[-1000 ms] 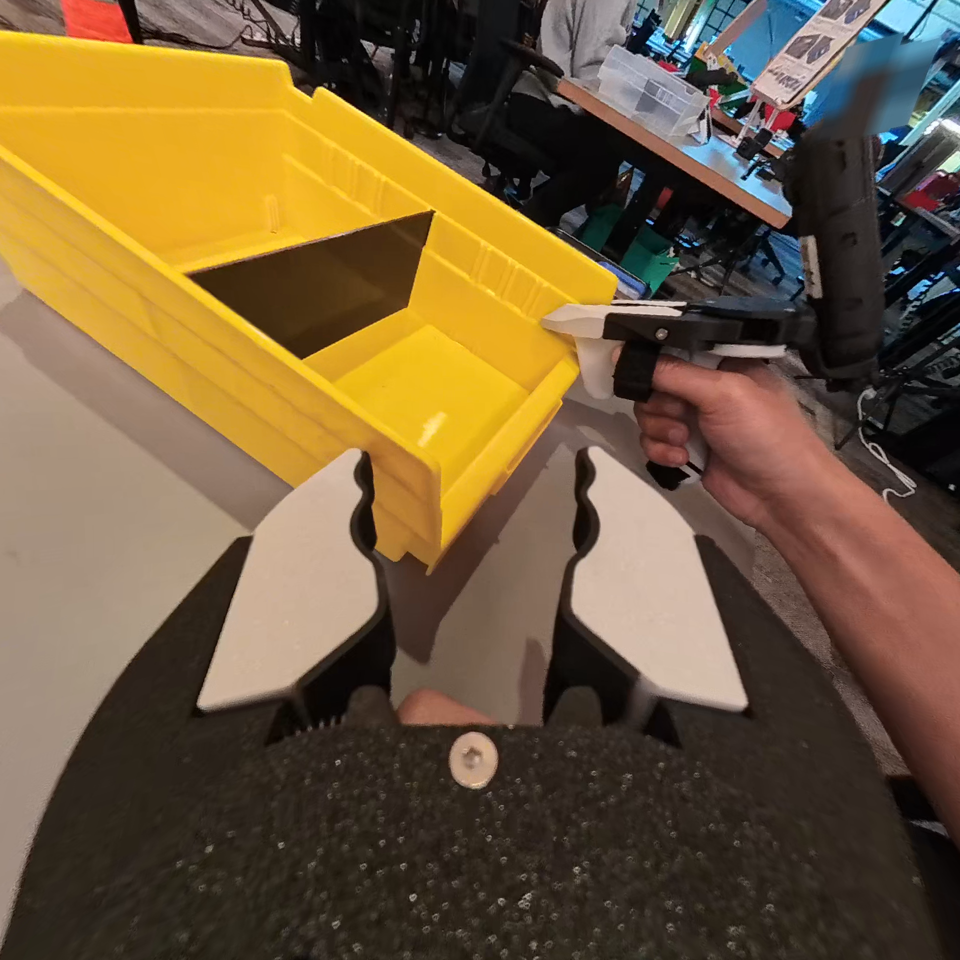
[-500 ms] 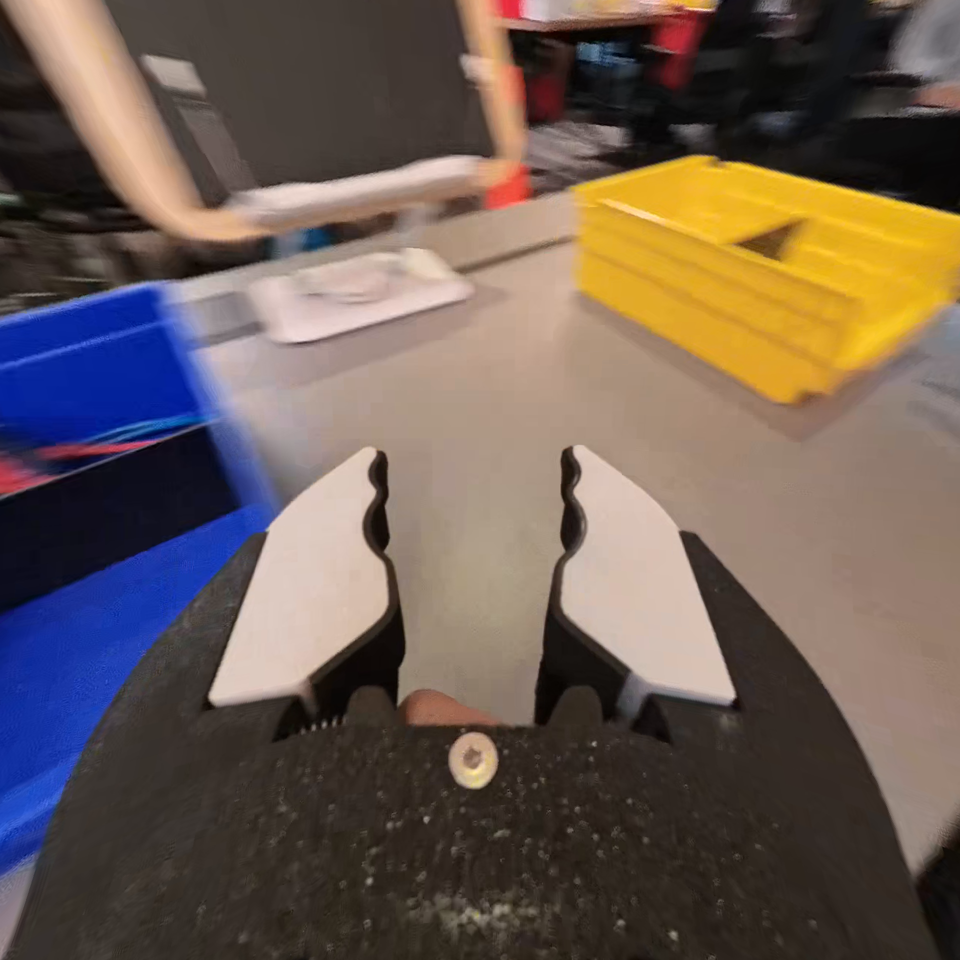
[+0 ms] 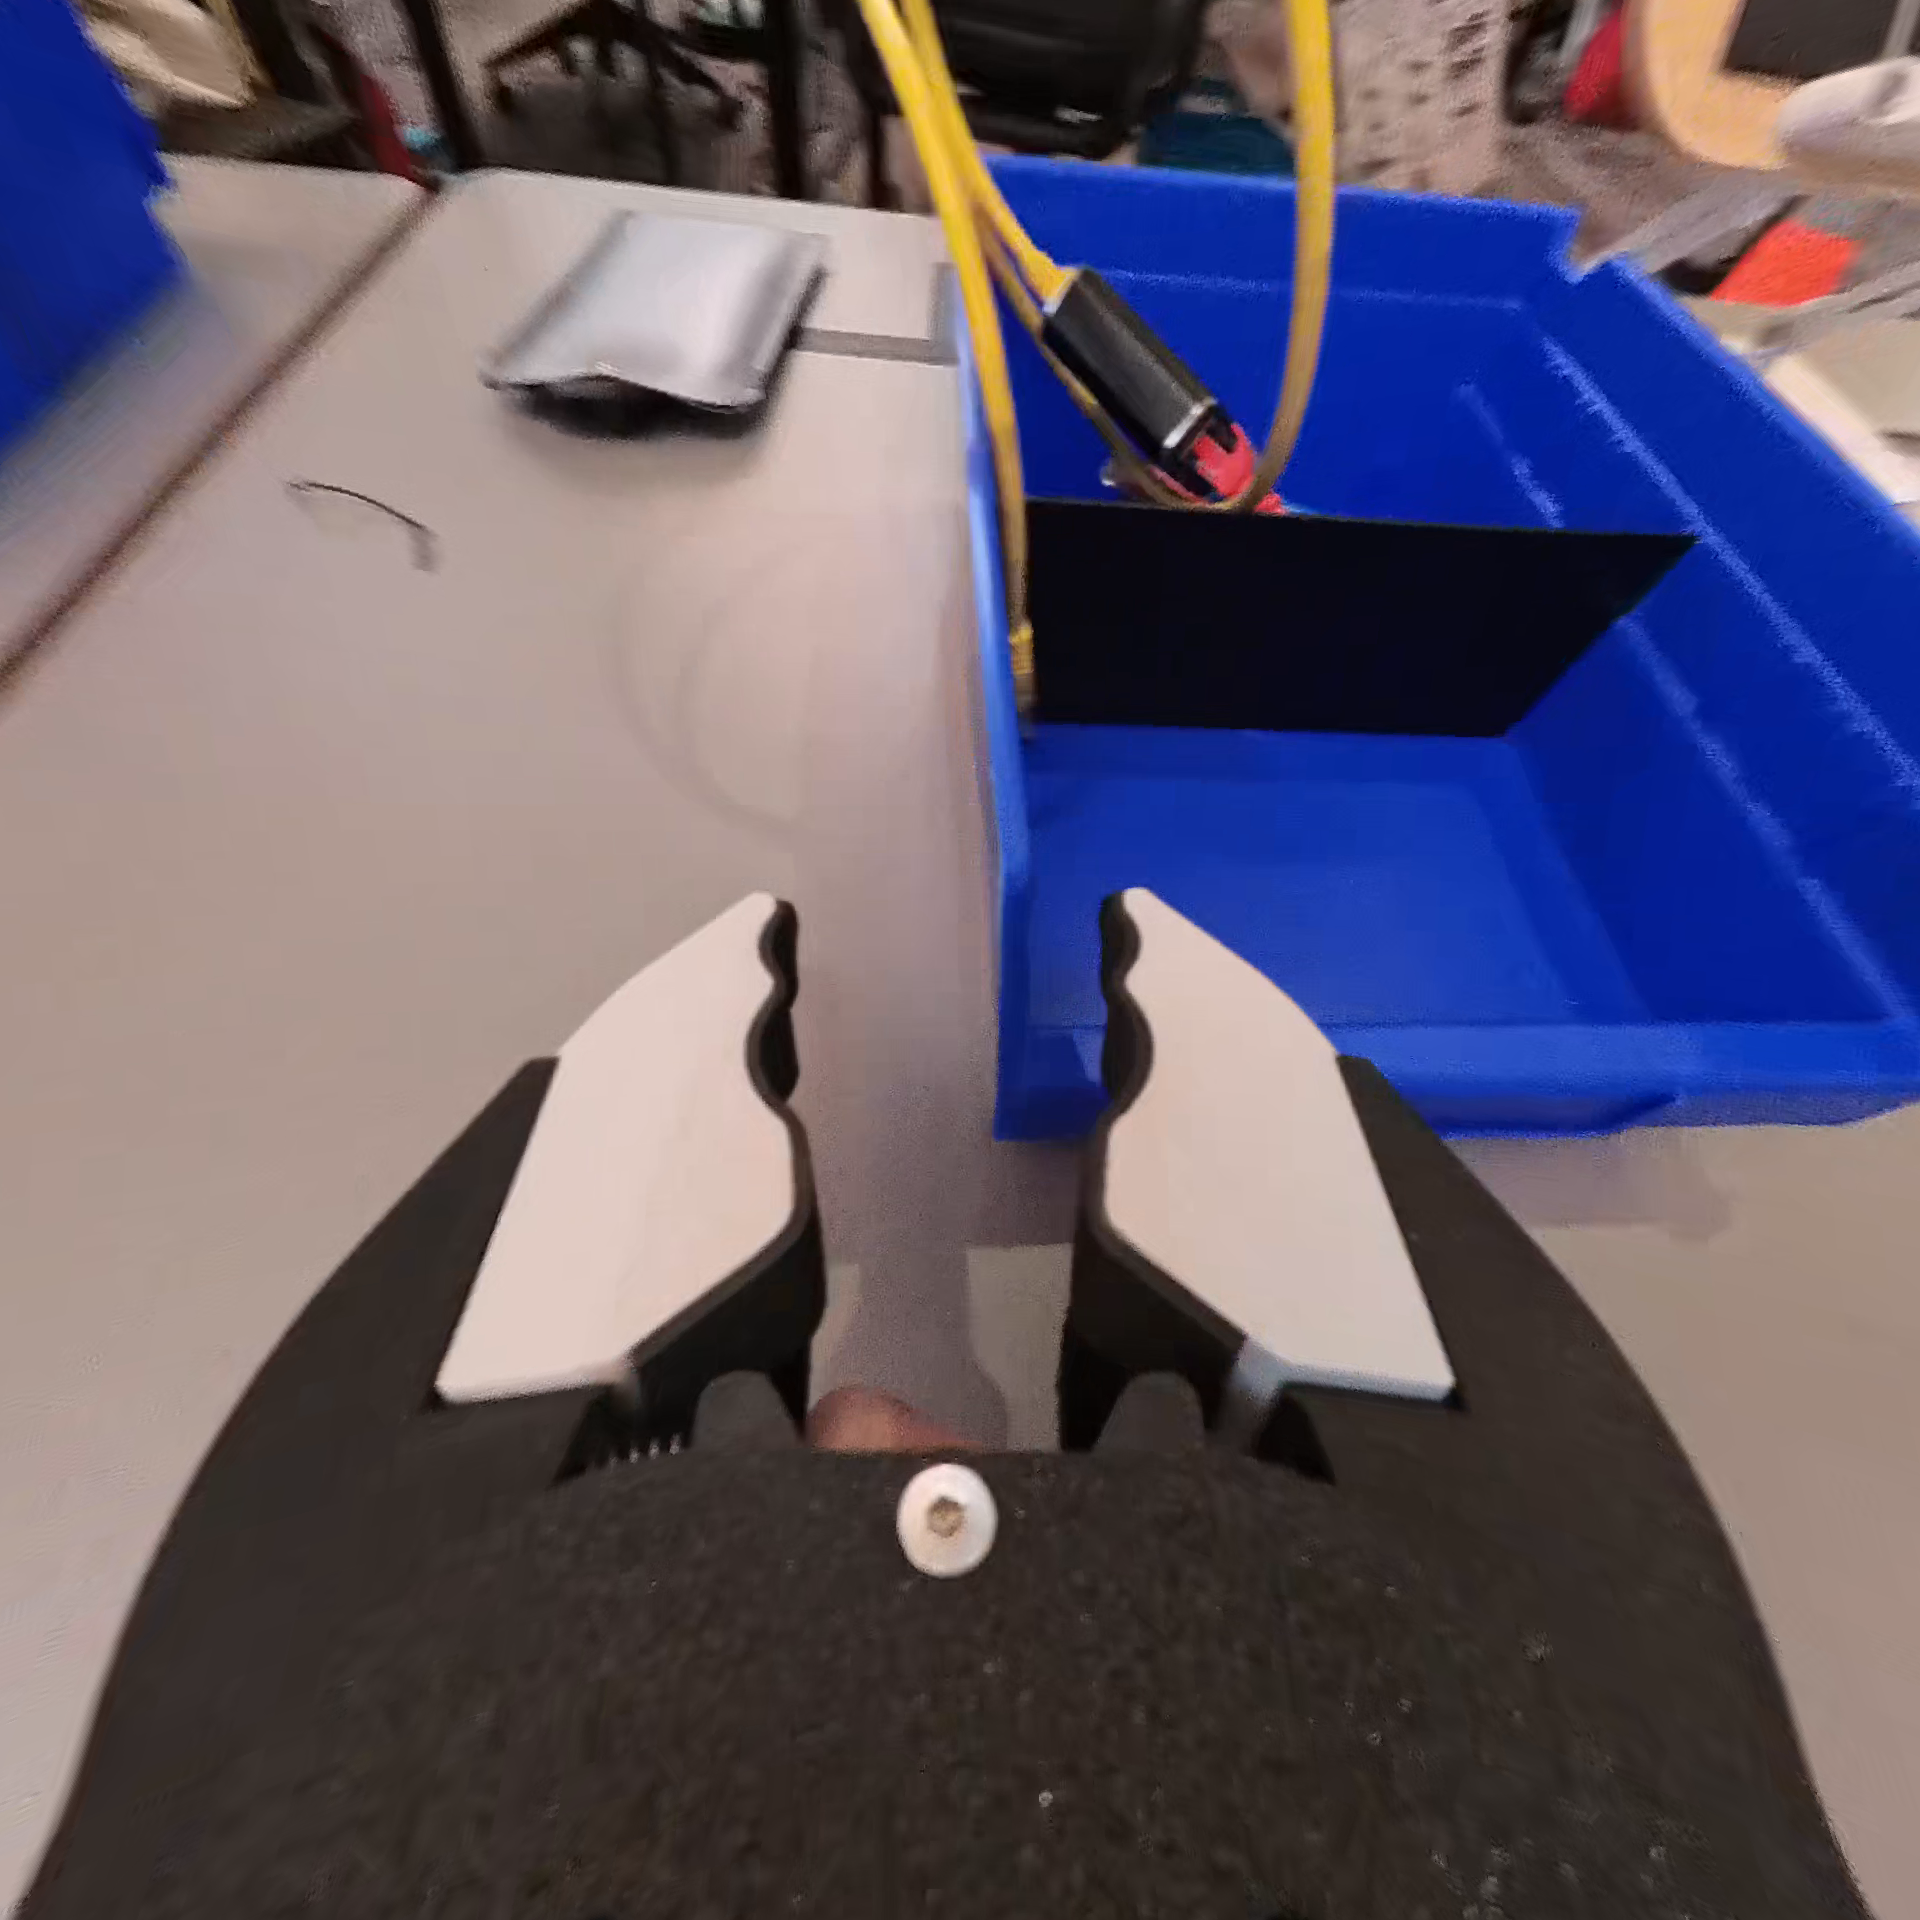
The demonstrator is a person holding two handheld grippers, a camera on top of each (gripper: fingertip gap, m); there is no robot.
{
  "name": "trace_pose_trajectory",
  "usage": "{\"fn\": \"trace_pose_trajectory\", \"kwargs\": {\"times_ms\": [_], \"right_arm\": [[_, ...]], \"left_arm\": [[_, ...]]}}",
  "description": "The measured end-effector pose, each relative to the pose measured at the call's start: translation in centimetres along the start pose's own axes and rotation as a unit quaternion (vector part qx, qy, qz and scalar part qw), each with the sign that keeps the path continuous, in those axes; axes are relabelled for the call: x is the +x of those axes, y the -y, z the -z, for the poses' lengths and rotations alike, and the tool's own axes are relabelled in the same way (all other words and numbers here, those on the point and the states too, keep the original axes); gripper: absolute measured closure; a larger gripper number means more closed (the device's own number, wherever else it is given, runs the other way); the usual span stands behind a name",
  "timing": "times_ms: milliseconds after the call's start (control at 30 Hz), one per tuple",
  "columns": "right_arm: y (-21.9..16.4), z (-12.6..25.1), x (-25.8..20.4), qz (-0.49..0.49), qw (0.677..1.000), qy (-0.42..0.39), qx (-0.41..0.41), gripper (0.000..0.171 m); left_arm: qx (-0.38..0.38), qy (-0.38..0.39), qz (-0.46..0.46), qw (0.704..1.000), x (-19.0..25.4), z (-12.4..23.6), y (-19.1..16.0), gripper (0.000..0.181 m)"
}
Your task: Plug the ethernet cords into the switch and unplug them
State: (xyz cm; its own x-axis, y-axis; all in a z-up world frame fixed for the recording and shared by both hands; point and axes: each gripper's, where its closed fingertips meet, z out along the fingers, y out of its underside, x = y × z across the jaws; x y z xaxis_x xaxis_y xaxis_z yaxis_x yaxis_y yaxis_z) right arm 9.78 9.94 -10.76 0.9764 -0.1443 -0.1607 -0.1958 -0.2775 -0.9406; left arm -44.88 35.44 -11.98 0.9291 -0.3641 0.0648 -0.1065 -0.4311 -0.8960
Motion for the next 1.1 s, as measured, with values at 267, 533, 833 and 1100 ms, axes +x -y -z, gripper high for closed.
{"fn": "trace_pose_trajectory", "kwargs": {"times_ms": [267,533,833,1100], "right_arm": [[-0.3,1.4,1.5,-0.044,0.999,-0.002,0.000,0.145],[-0.9,2.1,1.6,-0.009,1.000,-0.020,-0.011,0.145],[-1.3,2.7,2.2,0.033,0.998,-0.046,-0.024,0.145],[-2.4,4.8,0.5,-0.024,0.999,-0.018,-0.016,0.145]], "left_arm": [[-0.024,-0.027,-0.045,0.998,0.2,-1.9,-1.1,0.179],[-0.025,-0.042,-0.009,0.999,-2.1,-0.9,-1.4,0.179],[-0.024,-0.040,0.036,0.998,-1.8,0.1,-1.7,0.153],[0.053,-0.068,0.071,0.994,6.0,7.8,-1.6,0.140]]}}
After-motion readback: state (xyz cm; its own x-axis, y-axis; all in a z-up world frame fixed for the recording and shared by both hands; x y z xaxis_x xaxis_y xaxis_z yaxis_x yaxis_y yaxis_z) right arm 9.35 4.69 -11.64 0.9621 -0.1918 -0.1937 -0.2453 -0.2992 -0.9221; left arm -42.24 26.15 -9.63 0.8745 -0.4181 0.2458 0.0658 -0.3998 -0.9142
